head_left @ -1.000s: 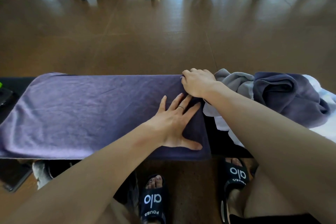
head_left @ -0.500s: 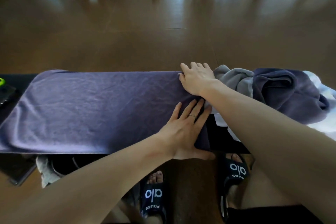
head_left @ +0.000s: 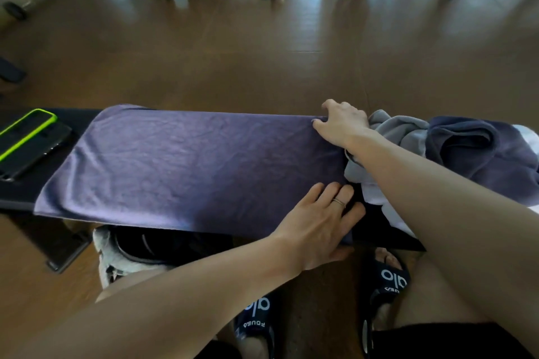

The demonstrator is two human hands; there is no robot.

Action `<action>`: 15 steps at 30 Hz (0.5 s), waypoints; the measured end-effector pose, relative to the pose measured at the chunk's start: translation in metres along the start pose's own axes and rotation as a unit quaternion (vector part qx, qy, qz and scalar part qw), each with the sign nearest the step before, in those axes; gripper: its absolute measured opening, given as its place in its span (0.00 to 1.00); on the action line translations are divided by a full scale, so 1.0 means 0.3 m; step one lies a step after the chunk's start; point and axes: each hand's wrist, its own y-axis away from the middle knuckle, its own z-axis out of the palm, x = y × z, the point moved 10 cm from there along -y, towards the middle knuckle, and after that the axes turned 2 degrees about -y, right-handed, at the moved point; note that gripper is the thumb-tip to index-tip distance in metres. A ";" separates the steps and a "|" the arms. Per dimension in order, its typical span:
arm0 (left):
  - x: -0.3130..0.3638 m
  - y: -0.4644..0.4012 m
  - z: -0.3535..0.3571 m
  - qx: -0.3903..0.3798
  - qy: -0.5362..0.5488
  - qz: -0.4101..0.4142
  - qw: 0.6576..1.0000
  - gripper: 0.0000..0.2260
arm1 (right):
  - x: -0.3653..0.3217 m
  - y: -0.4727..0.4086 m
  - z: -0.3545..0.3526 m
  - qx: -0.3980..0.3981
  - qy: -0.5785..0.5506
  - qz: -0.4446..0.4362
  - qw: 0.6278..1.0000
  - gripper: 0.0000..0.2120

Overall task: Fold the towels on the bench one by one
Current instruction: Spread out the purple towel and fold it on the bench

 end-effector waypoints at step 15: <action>-0.932 0.375 0.003 0.067 0.156 -0.429 0.887 0.22 | -0.488 0.119 0.100 0.070 0.009 -0.235 0.970 0.20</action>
